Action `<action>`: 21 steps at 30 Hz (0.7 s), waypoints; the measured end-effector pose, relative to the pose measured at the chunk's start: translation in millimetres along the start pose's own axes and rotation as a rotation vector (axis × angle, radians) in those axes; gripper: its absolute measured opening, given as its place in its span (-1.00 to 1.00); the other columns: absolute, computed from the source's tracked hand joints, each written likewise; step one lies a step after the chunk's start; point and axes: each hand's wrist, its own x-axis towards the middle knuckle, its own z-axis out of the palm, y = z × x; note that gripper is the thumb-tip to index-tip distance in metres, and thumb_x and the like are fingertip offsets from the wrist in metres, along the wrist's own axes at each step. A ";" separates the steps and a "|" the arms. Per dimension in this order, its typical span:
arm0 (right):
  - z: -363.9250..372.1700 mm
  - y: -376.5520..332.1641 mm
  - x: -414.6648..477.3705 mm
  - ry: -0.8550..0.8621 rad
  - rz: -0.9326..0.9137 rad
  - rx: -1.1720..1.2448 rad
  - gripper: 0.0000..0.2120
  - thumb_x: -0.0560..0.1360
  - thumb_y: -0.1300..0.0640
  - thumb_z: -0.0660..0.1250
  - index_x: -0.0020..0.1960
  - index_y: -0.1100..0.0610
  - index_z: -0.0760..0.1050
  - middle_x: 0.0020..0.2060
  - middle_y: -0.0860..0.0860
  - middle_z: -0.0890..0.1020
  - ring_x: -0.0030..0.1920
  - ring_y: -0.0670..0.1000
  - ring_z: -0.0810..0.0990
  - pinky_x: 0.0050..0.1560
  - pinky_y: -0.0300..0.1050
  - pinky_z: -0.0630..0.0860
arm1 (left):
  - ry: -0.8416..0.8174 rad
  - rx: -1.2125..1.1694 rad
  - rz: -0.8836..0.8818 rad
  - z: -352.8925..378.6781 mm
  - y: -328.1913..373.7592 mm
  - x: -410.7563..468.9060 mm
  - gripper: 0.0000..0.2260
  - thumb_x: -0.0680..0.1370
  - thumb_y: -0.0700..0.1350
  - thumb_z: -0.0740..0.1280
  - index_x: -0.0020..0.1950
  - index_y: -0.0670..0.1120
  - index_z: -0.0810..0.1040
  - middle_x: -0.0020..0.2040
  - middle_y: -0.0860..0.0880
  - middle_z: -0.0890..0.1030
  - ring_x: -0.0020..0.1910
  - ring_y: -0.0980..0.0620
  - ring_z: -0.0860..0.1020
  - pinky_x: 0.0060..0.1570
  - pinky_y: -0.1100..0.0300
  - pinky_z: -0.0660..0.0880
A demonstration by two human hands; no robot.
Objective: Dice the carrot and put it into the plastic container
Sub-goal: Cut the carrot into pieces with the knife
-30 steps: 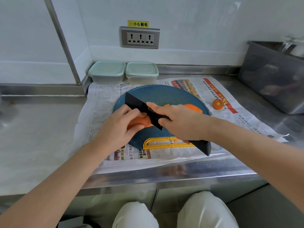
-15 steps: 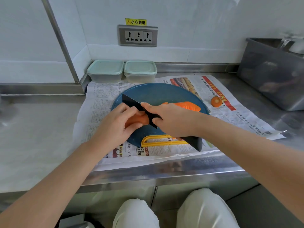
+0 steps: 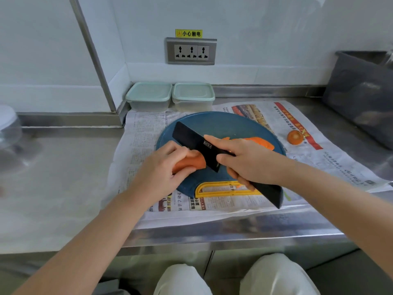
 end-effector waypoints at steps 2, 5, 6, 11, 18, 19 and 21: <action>-11.8 -4.9 -7.5 -0.003 -0.021 -0.024 -0.48 0.64 0.16 0.09 0.47 -0.30 0.13 -0.41 0.07 0.50 -0.61 -0.06 0.40 -0.54 -0.17 0.46 | 0.007 0.023 0.015 0.2 0.2 0.6 -0.70 0.48 0.13 0.26 0.18 0.08 0.49 -0.03 0.03 0.52 -0.08 0.04 0.54 -0.16 0.03 0.56; -23.4 -9.0 -18.1 0.002 -0.051 -0.120 -0.48 0.64 0.12 0.08 0.47 -0.34 0.08 -0.39 0.01 0.53 -0.57 -0.07 0.45 -0.51 -0.16 0.51 | 0.013 0.067 0.023 1.4 2.8 -0.1 -0.70 0.44 0.02 0.40 0.13 -0.05 0.57 -0.06 -0.01 0.51 -0.11 0.01 0.54 -0.21 0.01 0.57; -23.7 -8.8 -20.3 0.015 -0.061 -0.161 -0.48 0.64 0.10 0.08 0.47 -0.34 0.07 -0.38 -0.03 0.52 -0.54 -0.07 0.47 -0.49 -0.14 0.53 | 0.011 0.072 0.027 1.7 3.9 -0.4 -0.70 0.42 0.00 0.42 0.11 -0.07 0.59 -0.06 -0.02 0.51 -0.12 0.01 0.53 -0.21 0.01 0.57; -12.0 -4.1 -24.0 0.040 -0.085 -0.221 -0.50 0.64 0.10 0.08 0.49 -0.29 0.10 -0.25 -0.03 0.51 -0.42 0.00 0.52 -0.38 -0.06 0.59 | 0.011 0.074 0.033 2.0 4.9 -0.7 -0.72 0.43 0.04 0.38 0.06 -0.07 0.61 -0.10 0.00 0.45 -0.16 0.03 0.51 -0.26 0.02 0.56; -12.9 -3.3 -27.3 0.052 -0.089 -0.196 -0.49 0.64 0.10 0.07 0.50 -0.29 0.06 -0.23 -0.02 0.48 -0.43 -0.03 0.50 -0.46 -0.15 0.56 | 0.032 0.101 0.031 3.5 5.2 -1.3 -0.71 0.45 0.04 0.40 0.07 -0.10 0.61 -0.09 -0.03 0.46 -0.09 -0.01 0.50 -0.21 0.01 0.56; -14.6 -4.4 -28.1 0.054 -0.088 -0.193 -0.49 0.65 0.10 0.06 0.50 -0.30 0.05 -0.27 -0.03 0.48 -0.44 -0.05 0.48 -0.48 -0.19 0.54 | 0.038 0.099 0.028 3.9 5.0 -1.7 -0.72 0.43 -0.03 0.46 0.09 -0.10 0.61 -0.08 -0.04 0.47 -0.09 -0.02 0.50 -0.20 0.00 0.56; -16.1 -7.1 -29.7 0.043 -0.080 -0.193 -0.49 0.65 0.10 0.05 0.49 -0.32 0.05 -0.28 -0.02 0.49 -0.43 -0.04 0.49 -0.47 -0.16 0.57 | 0.037 0.093 0.024 4.1 5.3 -2.3 -0.70 0.40 -0.11 0.50 0.10 -0.11 0.61 -0.07 -0.05 0.47 -0.08 -0.03 0.51 -0.18 -0.01 0.56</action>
